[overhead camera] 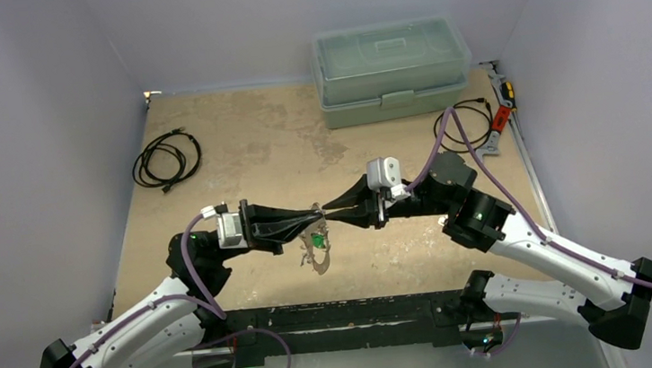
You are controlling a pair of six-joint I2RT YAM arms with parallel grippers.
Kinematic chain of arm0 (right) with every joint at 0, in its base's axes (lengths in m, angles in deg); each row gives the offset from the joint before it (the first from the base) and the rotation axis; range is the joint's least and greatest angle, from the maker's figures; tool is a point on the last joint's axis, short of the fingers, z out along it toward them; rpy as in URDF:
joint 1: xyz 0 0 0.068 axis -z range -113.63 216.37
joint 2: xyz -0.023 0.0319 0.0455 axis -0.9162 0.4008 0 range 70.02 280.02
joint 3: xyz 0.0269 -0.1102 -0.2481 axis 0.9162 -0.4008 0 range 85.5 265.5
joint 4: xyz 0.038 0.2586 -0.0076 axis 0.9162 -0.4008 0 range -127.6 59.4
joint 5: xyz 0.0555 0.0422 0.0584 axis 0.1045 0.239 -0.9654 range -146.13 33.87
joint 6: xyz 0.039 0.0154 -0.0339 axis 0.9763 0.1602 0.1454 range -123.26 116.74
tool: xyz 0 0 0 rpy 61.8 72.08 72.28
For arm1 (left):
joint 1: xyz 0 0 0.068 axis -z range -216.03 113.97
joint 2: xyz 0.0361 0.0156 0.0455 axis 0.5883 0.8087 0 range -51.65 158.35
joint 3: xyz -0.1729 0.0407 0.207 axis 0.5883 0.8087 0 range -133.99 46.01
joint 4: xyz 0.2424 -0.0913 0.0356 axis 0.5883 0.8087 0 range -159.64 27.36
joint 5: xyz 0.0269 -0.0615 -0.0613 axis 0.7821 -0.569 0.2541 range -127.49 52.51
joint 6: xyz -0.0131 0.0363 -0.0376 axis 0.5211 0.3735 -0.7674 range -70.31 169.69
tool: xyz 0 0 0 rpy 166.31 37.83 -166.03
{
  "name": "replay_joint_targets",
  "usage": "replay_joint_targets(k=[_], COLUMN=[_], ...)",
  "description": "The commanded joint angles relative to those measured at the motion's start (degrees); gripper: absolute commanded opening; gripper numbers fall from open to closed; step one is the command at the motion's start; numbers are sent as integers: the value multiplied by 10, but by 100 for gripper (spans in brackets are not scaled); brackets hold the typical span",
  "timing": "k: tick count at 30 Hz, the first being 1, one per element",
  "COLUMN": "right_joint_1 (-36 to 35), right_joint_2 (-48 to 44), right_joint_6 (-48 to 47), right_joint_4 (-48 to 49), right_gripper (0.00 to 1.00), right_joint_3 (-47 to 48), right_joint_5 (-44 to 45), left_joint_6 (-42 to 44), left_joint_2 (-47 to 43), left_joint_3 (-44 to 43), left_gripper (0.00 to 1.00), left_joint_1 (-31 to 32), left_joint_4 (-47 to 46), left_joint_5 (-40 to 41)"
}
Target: Put the keys on the keyring
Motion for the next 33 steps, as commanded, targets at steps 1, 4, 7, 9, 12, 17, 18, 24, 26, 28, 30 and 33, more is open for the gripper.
replay_joint_targets(k=[1, 4, 7, 9, 12, 17, 18, 24, 26, 28, 30, 33], right_joint_1=[-3, -3, -3, -3, -3, -3, -3, -3, -3, -3, -3, -3], right_joint_2=[2, -3, -12, -15, -16, -12, -14, -20, -18, -15, -13, -9], right_joint_6=[15, 15, 15, 16, 21, 33, 33, 42, 41, 42, 43, 45], right_joint_4=[48, 53, 62, 62, 65, 68, 67, 81, 82, 82, 82, 85], right_gripper=[21, 20, 20, 21, 23, 27, 28, 29, 28, 28, 28, 28], right_joint_3=[10, 8, 5, 5, 4, 2, 2, -4, -2, -1, -1, -1], right_joint_5=[-15, -4, 4, 5, 3, -6, -6, 0, 1, -1, -3, -3], left_joint_6=[-7, -5, -4, -4, -3, -3, -2, -1, -5, -9, -8, -9], left_joint_2=[5, 4, 2, 1, 0, -1, -2, 0, 1, 1, 0, 0], left_joint_3=[-1, -1, -1, 0, 0, -1, 0, -2, 0, 0, 1, 0], left_gripper=[0, 0, 0, 0, 0, 0, 0, 0, 0, 0, 0, 0], left_joint_1=[1, 1, 1, 1, 0, 0, 0, 1, 1, 1, 1, 1], left_joint_4=[-32, -29, -24, -22, -18, -17, -15, -10, -16, -20, -19, -20], left_joint_5=[13, 13, 13, 16, 18, 25, 28, 24, 25, 26, 28, 26])
